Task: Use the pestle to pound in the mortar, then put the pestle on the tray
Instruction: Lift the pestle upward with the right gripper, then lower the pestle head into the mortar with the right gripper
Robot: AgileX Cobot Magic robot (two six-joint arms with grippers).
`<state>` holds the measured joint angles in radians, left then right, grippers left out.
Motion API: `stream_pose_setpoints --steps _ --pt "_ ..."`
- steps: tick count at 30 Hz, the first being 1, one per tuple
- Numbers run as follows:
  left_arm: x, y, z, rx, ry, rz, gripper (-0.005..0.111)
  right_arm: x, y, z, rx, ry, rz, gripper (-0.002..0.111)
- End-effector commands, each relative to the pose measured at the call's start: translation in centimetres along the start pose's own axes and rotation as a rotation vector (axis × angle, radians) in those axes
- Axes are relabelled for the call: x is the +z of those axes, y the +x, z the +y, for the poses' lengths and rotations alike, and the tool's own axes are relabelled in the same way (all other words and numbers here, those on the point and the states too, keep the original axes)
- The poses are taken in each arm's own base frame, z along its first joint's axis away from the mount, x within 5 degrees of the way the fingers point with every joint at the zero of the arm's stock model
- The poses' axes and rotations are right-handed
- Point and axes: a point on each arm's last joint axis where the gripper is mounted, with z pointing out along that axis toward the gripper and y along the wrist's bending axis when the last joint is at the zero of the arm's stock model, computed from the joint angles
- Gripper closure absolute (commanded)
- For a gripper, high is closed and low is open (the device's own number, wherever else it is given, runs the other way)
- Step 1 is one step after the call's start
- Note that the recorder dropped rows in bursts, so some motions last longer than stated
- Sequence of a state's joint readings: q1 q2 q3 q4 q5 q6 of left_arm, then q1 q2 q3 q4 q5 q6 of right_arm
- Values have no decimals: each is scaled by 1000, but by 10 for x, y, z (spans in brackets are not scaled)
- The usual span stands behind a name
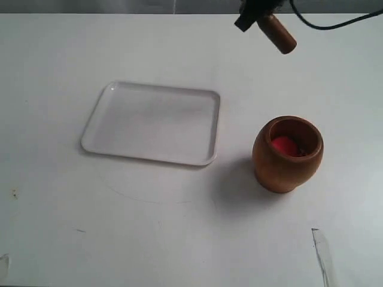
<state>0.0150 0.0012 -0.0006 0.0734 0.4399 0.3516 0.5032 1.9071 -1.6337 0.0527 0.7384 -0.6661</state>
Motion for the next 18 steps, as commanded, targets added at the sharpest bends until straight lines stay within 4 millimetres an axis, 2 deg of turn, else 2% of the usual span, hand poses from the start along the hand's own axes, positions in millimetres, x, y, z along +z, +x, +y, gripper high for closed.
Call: stream_pose_setpoints --steps 1,6,9,10,12,13,15,16,18 --pt "0 0 -1 -12 8 -7 107 -48 -1 1 119 95 -175 108" --pt "0 0 -1 -12 8 -7 107 -103 25 21 274 236 -458 108" --pt "0 0 -1 -12 8 -7 107 -121 51 36 384 329 -610 108" --pt "0 0 -1 -12 8 -7 107 -122 64 45 409 351 -636 108" --pt "0 0 -1 -12 8 -7 107 -119 76 57 411 366 -653 108" --pt "0 0 -1 -12 8 -7 107 -113 87 71 418 370 -670 108" --pt "0 0 -1 -12 8 -7 107 -108 98 84 452 371 -712 108" --pt "0 0 -1 -12 8 -7 107 -105 108 94 552 351 -770 108" --pt "0 0 -1 -12 8 -7 107 -101 121 110 632 286 -861 108"
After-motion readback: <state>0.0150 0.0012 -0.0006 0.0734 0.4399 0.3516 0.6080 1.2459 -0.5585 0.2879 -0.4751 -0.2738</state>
